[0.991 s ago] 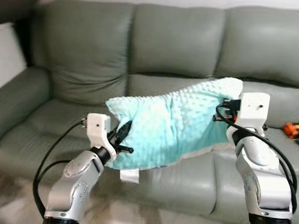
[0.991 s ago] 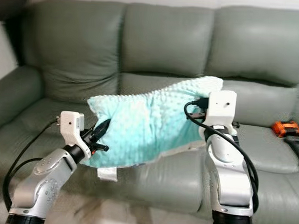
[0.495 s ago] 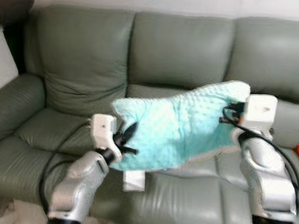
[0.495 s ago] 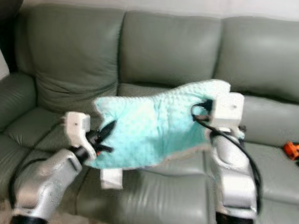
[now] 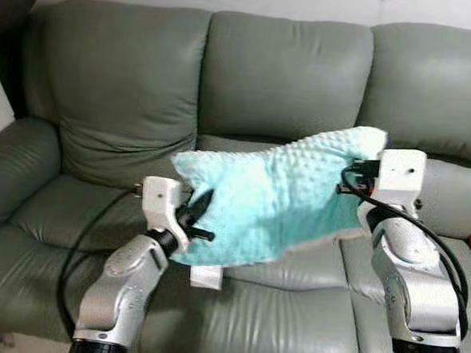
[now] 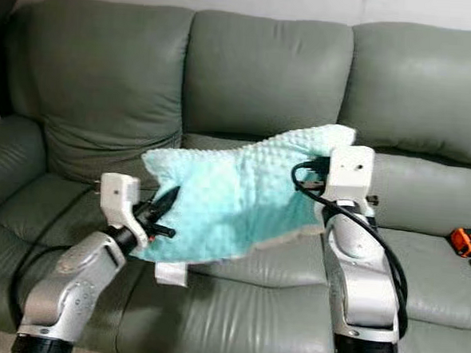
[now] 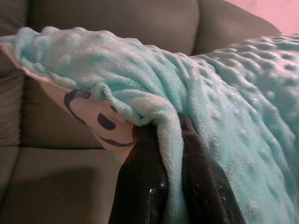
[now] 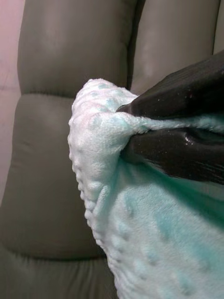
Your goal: Move the pillow to the sofa
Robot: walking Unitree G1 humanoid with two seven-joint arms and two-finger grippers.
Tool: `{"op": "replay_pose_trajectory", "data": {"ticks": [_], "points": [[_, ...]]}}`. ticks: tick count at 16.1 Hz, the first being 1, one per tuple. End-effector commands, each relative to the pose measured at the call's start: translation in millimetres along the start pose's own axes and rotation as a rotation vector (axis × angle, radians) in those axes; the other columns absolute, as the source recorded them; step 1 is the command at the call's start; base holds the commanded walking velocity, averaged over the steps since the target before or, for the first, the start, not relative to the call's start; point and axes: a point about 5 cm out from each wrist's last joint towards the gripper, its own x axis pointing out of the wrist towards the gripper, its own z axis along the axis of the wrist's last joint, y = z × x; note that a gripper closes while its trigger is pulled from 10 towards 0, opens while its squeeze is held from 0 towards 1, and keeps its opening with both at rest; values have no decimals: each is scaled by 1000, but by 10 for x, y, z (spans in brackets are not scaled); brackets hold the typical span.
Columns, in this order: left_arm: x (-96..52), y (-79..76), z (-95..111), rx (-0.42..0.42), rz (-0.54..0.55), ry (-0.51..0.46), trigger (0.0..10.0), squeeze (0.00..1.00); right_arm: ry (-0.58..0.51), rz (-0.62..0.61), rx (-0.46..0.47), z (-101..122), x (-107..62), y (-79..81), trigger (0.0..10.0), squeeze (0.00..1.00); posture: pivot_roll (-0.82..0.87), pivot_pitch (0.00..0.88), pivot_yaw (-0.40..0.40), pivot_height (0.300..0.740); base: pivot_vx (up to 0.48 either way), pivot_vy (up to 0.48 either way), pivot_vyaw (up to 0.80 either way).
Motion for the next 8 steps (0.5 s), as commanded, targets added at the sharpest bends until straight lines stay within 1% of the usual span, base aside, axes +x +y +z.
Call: {"op": "replay_pose_trajectory", "data": {"ticks": [1, 5, 6, 7, 8], "points": [[25, -62, 17, 12, -24, -6, 10000, 0, -25, 0, -6, 60, 1, -4, 10000, 0, -110, 0, 19, 740, 0, 0, 0], [57, -74, -32, 26, -39, 21, 10000, 0, -4, -7, -18, 21, 2, 2, 10000, 0, -113, 0, 21, 740, 0, 0, 0], [72, -68, -57, 30, -41, 32, 10000, 0, 12, -6, -20, 0, 7, 9, 10000, 0, -115, 0, 23, 740, 0, 0, -413], [79, -62, -72, 33, -41, 39, 10000, 0, 17, -8, -14, -9, 8, 9, 10000, 0, -115, 0, 23, 740, 0, 0, -744], [102, -22, -129, 43, -37, 60, 10000, 0, 22, -11, -10, -29, 6, 9, 10000, 0, -120, 0, 26, 740, 0, 0, -744]]}}
